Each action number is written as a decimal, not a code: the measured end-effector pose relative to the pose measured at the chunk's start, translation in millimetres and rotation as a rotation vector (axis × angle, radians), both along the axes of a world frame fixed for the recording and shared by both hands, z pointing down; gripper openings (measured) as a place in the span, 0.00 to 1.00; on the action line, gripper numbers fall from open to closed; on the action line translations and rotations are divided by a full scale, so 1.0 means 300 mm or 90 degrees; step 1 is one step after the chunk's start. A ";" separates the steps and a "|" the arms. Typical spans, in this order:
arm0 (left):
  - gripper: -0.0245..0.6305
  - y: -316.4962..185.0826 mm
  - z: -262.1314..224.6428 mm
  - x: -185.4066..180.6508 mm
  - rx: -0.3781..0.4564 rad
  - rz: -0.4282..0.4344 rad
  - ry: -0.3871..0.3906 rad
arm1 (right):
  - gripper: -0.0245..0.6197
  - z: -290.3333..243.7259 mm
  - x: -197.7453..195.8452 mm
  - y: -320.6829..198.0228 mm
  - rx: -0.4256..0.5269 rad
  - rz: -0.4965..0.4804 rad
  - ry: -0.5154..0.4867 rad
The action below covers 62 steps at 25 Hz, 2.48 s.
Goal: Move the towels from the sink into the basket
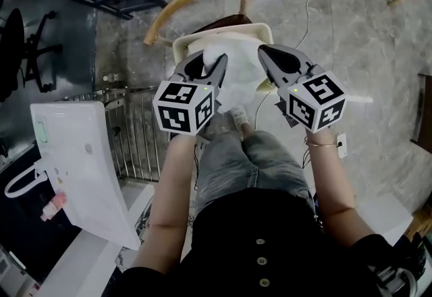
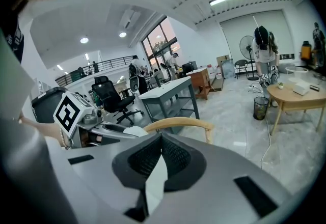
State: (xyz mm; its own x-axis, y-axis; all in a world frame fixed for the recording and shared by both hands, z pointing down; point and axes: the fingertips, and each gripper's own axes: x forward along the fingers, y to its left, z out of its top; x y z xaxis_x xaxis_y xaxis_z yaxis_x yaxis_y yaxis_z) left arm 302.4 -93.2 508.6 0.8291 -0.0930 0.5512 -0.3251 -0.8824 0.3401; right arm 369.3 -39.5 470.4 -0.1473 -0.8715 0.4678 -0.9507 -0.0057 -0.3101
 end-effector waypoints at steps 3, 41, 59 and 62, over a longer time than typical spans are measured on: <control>0.29 -0.012 0.025 -0.016 0.000 -0.011 -0.022 | 0.04 0.009 -0.003 -0.006 -0.004 -0.001 -0.004; 0.13 -0.041 -0.295 -0.285 0.089 -0.049 0.042 | 0.04 -0.260 -0.313 -0.104 0.050 -0.262 0.072; 0.07 -0.023 -0.528 -0.550 0.166 -0.068 0.120 | 0.04 -0.466 -0.643 -0.148 0.116 -0.339 0.127; 0.07 -0.016 -0.528 -0.579 0.168 -0.072 0.122 | 0.04 -0.464 -0.700 -0.141 0.121 -0.338 0.119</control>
State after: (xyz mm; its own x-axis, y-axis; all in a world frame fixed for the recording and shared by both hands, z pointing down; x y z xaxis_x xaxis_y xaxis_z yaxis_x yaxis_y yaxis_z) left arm 128.8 -97.9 350.3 0.8918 -0.3086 0.3309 -0.3776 -0.9105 0.1686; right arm 159.2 -81.8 331.3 -0.5161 -0.7721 0.3708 -0.8469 0.5246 -0.0864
